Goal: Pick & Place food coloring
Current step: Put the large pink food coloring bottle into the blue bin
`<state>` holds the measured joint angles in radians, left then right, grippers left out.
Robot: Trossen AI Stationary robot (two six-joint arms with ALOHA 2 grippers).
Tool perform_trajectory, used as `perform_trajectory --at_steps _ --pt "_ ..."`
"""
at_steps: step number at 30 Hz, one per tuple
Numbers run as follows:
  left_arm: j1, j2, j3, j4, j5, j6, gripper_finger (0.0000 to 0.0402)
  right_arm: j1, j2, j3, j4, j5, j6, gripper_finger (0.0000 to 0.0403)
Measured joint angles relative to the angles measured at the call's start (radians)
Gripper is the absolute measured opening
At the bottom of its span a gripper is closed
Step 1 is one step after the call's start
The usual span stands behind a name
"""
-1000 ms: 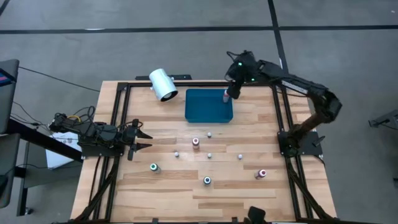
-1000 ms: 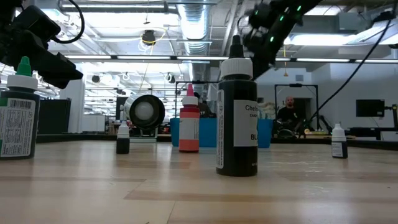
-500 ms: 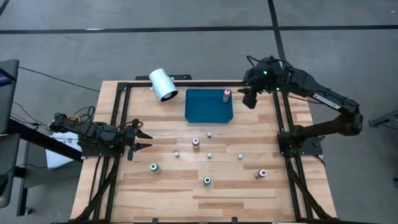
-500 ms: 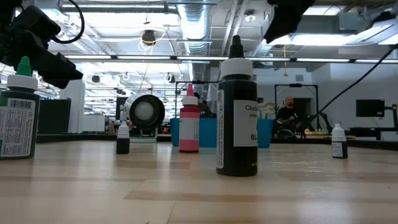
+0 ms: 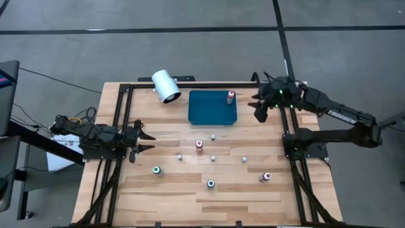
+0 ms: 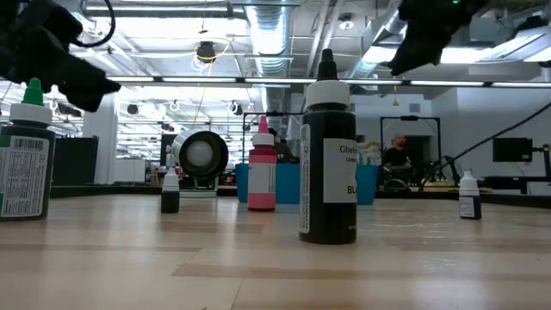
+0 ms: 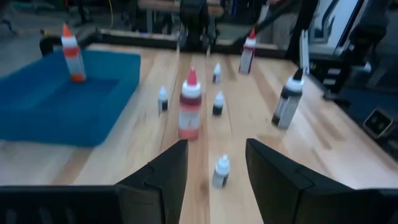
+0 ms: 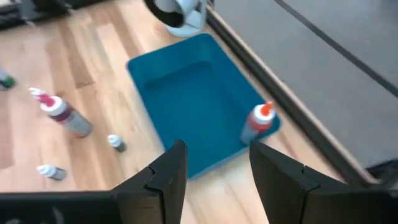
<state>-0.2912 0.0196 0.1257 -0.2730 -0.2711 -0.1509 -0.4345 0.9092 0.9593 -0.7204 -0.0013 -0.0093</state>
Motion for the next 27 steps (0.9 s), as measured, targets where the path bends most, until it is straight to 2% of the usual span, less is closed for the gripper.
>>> perform_trajectory --at_steps 8,20,27 --pt "0.0 0.0 0.0 0.063 -0.002 0.015 0.0153 0.122 -0.188 -0.199 0.144 0.001 0.098 0.0164" --pt "0.0 0.0 0.0 0.181 -0.004 0.051 0.0153 0.241 -0.487 -0.382 0.171 0.015 0.219 0.0164" --pt "0.0 0.074 0.0 0.305 -0.003 0.038 0.0153 0.298 -0.681 -0.487 0.175 0.089 0.273 0.0162"
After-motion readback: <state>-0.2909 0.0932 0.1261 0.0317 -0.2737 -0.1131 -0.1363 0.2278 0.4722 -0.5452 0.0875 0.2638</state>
